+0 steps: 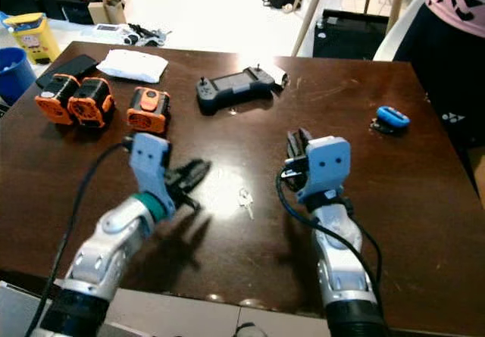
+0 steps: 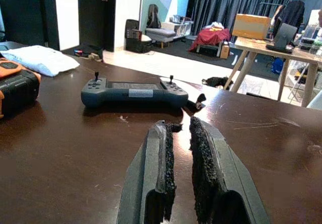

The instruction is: Hang keys on a hook

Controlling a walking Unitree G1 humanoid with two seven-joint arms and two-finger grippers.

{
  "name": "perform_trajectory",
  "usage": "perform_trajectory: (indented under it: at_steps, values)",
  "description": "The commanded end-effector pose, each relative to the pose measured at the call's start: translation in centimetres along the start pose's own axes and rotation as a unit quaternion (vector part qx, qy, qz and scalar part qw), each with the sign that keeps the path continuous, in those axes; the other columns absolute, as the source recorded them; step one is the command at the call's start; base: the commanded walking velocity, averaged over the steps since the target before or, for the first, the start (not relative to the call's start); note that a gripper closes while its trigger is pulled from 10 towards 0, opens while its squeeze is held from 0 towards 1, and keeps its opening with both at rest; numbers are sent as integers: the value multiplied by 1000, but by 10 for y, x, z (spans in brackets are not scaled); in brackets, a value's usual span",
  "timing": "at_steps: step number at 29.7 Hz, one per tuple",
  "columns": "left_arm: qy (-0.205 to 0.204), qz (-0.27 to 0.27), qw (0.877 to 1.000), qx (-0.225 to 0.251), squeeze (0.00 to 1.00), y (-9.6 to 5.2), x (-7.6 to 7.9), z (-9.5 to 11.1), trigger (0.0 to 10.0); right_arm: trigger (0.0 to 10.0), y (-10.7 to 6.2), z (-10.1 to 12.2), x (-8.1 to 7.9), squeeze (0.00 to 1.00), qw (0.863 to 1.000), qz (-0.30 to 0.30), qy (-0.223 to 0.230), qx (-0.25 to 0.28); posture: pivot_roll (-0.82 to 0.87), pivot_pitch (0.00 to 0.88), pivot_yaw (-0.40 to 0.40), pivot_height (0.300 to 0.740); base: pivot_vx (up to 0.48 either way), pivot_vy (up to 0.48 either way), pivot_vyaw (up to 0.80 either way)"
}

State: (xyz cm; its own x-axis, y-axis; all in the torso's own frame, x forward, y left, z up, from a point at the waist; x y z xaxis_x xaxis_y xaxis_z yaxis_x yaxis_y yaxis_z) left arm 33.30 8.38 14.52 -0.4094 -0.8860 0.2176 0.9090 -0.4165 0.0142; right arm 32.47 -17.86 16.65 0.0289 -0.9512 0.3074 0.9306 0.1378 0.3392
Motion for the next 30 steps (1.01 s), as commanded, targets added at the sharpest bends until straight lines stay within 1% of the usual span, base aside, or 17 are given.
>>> perform_trajectory:
  at_steps: [1,2,4,5,8,10,13,14,15,16,17,18,20,21,24,25,30]
  values:
    - [38,36,999,-15,0,1,-7,-8,10000,10000,0,-5,0,0,1000,-6,12,-9,-146,91,78,740,0,0,0]
    - [76,64,995,-29,0,5,-14,-13,10000,10000,1,-9,0,0,1000,-11,19,-17,-144,92,75,740,0,0,0]
    - [76,64,995,-29,0,5,-14,-13,10000,10000,1,-9,0,0,1000,-11,19,-17,-144,92,75,740,0,0,0]
    - [99,79,991,-38,0,7,-18,-16,10000,10000,2,-12,1,0,999,-15,22,-24,-143,94,72,740,0,0,0]
    - [109,86,989,-44,0,7,-21,-18,10000,10000,3,-20,6,0,998,-29,28,-42,-144,95,71,740,0,0,0]
    - [103,84,990,-48,0,6,-22,-17,10000,10000,6,-33,6,0,992,-1,98,-81,-148,103,78,740,0,0,0]
    - [103,84,990,-48,0,6,-22,-17,10000,10000,6,-33,6,0,992,-1,98,-81,-148,103,78,740,0,0,0]
    - [90,55,993,-44,0,5,-16,-15,10000,10000,7,-29,-11,0,984,80,140,-78,-146,105,76,740,0,0,0]
    - [79,8,996,-41,0,2,-6,-13,10000,10000,3,-21,-29,0,969,172,166,-67,-137,106,66,740,0,0,0]
    - [71,-44,996,-42,0,-2,5,-11,10000,10000,-8,-18,-44,0,952,245,170,-69,-126,108,57,740,0,0,0]
    - [71,-44,996,-42,0,-2,5,-11,10000,10000,-8,-18,-44,0,952,245,170,-69,-126,108,57,740,0,0,0]
    - [66,-82,993,-44,0,-7,13,-10,10000,10000,-20,-20,-53,0,939,294,160,-79,-123,110,51,740,0,0,0]
    - [66,-82,993,-44,0,-7,13,-10,10000,10000,-20,-20,-53,0,939,294,160,-79,-123,110,51,740,0,0,0]
    - [64,-102,992,-45,0,-9,17,-10,10000,10000,-27,-22,-57,0,934,314,149,-88,-123,110,51,740,0,0,0]
    - [64,-102,992,-45,0,-9,17,-10,10000,10000,-27,-22,-57,0,934,314,149,-88,-123,110,51,740,0,0,0]
    - [60,-112,991,-44,0,-11,19,-10,10000,10000,-40,-31,-59,0,929,329,128,-109,-125,117,42,740,0,0,0]
    - [53,-124,990,-44,0,-12,23,-11,10000,10000,-53,-39,-56,0,928,334,104,-127,-141,120,43,740,0,0,0]
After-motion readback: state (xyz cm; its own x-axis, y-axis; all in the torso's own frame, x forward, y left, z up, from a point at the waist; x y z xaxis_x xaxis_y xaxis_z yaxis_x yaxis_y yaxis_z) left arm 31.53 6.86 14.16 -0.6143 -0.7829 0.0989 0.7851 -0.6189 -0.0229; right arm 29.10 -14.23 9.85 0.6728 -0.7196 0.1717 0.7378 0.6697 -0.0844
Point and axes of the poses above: a point about 5 cm out from each wrist's last joint towards the gripper, its own y axis pointing out of the wrist towards the gripper, its own z axis along the axis of the wrist's last joint, x = y × z, the point moved 1 cm from there along y, pointing out of the wrist towards the gripper, and after that the axes turned 9 degrees about -y, right-handed, at the moved point
